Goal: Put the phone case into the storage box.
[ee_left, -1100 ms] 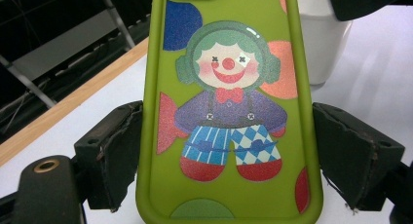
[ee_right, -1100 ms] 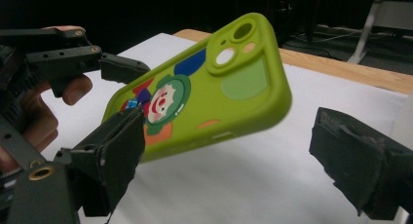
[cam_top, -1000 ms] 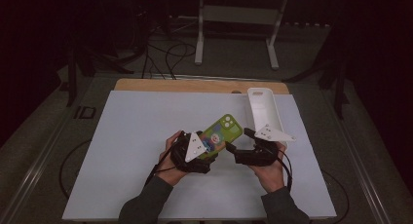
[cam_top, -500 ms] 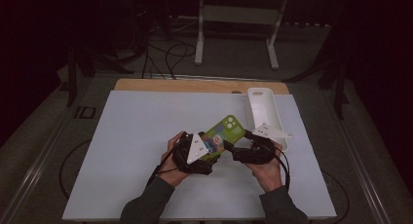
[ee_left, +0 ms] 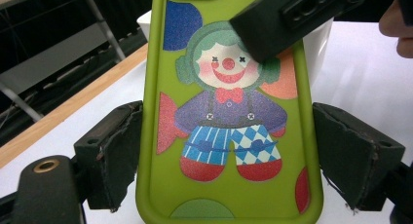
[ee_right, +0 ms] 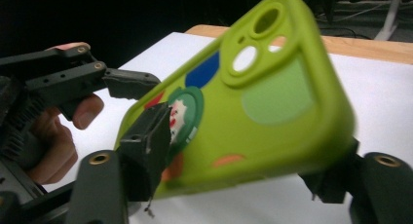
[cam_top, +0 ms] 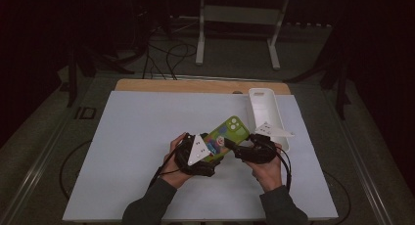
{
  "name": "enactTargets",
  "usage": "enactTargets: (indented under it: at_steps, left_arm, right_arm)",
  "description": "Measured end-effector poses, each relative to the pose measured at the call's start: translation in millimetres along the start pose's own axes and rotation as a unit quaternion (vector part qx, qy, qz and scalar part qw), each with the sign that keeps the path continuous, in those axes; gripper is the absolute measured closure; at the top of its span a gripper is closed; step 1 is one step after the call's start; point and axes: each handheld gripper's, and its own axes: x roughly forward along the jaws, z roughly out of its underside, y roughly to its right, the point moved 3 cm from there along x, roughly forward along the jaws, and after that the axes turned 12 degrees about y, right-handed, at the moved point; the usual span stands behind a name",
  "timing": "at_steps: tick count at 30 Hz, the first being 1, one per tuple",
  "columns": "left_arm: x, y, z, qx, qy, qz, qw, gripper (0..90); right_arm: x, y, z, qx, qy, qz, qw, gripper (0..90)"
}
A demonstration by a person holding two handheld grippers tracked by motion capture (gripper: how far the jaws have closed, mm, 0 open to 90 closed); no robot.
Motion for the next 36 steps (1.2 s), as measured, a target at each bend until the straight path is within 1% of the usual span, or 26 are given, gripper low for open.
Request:
enactTargets:
  at_steps: [3,6,9,11,14,15,17,20,25,26,29,32,33,36]
  left_arm:
    - [1.2,0.2,1.0,-0.003,-0.001,0.005,1.0,16.1]
    - [1.3,-0.6,1.6,-0.005,-0.004,0.007,1.0,16.1]
    - [2.8,-1.0,3.6,-0.006,-0.01,0.008,0.9999,16.1]
    - [3.7,-0.5,4.8,-0.008,-0.009,0.008,0.9999,16.1]
    - [4.8,0.6,6.1,-0.01,-0.01,0.009,0.9999,16.1]
    - [5.2,0.6,6.4,-0.009,-0.012,0.009,0.9998,16.1]
    - [6.5,0.9,7.3,-0.008,-0.017,0.008,0.9998,16.1]
    - [8.6,1.0,9.0,-0.008,-0.021,0.007,0.9997,16.1]
    - [9.9,0.7,10.2,-0.01,-0.023,0.009,0.9997,15.9]
    - [9.9,0.7,10.2,-0.01,-0.023,0.009,0.9997,15.9]
    - [10.4,0.6,10.5,-0.01,-0.026,0.008,0.9996,15.9]
    - [11.2,0.4,10.7,-0.012,-0.028,0.009,0.9995,15.7]
    - [11.9,0.2,10.9,-0.02,-0.032,0.015,0.9992,15.6]
    - [10.9,-0.5,10.4,-0.023,-0.032,0.018,0.9991,15.5]
  right_arm:
    - [0.0,-0.8,-0.4,0.001,0.003,-0.004,1.0,40.4]
    - [-1.3,1.5,-0.9,0.017,0.007,-0.014,0.9997,47.3]
    - [-2.6,2.0,-2.0,0.024,0.01,-0.023,0.9994,55.1]
    - [-2.8,1.4,-2.3,0.028,0.011,-0.032,0.999,59.2]
    - [-2.6,1.0,-2.2,0.03,0.011,-0.04,0.9987,62.9]
    - [-2.6,0.4,-2.3,0.032,0.013,-0.047,0.9983,66.7]
    - [-2.9,-1.0,-2.8,0.031,0.016,-0.053,0.998,69.7]
    - [-2.2,-4.8,-2.9,0.03,0.015,-0.072,0.9969,74.8]
    - [-1.9,-5.8,-2.8,0.029,0.014,-0.074,0.9967,75.6]
    - [-1.1,-8.5,-3.1,0.023,0.011,-0.081,0.9963,77.3]
    - [-1.0,-8.9,-3.1,0.023,0.011,-0.081,0.9964,77.6]
    - [-0.6,-11.2,-3.4,0.014,0.011,-0.08,0.9966,78.0]
    - [-0.5,-11.4,-3.5,0.012,0.011,-0.079,0.9967,78.0]
    - [-0.2,-13.5,-4.1,0.0,0.008,-0.076,0.9971,78.1]
